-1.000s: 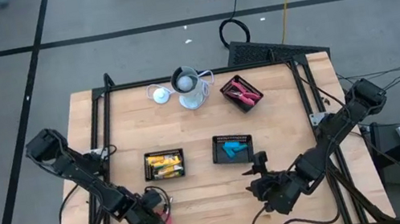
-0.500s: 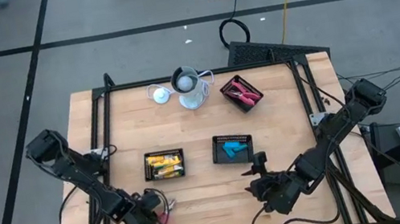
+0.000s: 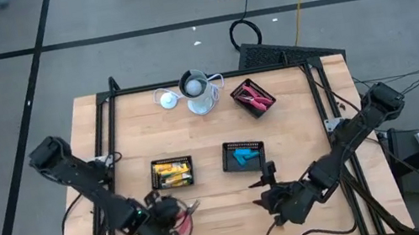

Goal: Pick & Place School Supplies
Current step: Put the pink hole puncher into the top black bin

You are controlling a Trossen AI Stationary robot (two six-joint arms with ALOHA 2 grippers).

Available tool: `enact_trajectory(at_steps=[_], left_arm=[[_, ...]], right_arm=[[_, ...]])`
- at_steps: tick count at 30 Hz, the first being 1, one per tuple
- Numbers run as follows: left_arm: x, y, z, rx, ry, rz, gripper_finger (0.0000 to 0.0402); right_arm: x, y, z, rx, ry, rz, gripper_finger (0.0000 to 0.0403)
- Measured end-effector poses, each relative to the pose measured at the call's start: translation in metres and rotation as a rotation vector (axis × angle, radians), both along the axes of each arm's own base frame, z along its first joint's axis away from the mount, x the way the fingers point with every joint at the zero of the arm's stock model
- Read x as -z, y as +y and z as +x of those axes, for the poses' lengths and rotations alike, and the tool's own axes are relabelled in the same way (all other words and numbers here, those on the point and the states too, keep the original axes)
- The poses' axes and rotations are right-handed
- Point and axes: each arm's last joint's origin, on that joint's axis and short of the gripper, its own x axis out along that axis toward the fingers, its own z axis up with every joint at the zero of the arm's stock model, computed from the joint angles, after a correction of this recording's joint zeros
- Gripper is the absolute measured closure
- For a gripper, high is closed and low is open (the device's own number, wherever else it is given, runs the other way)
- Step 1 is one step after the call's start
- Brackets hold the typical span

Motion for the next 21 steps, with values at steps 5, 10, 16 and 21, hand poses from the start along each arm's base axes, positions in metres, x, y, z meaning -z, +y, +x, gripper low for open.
enact_trajectory(at_steps=[5, 10, 16, 21], left_arm=[[-0.003, 0.029, 0.027, 0.064, -0.039, 0.129, 0.0366], [-0.006, 0.063, 0.055, 0.118, -0.079, 0.263, 0.0366], [-0.012, 0.101, 0.081, 0.186, -0.132, 0.328, 0.0366], [-0.015, 0.133, 0.096, 0.199, -0.167, 0.33, 0.0366]], right_arm=[[0.012, -0.015, 0.012, 0.018, -0.099, -0.018, 0.0177], [0.032, -0.045, 0.021, 0.068, -0.107, -0.08, 0.017], [0.046, -0.07, 0.025, 0.095, -0.184, -0.225, 0.0178], [0.049, -0.082, 0.025, 0.122, -0.211, -0.362, 0.0176]])
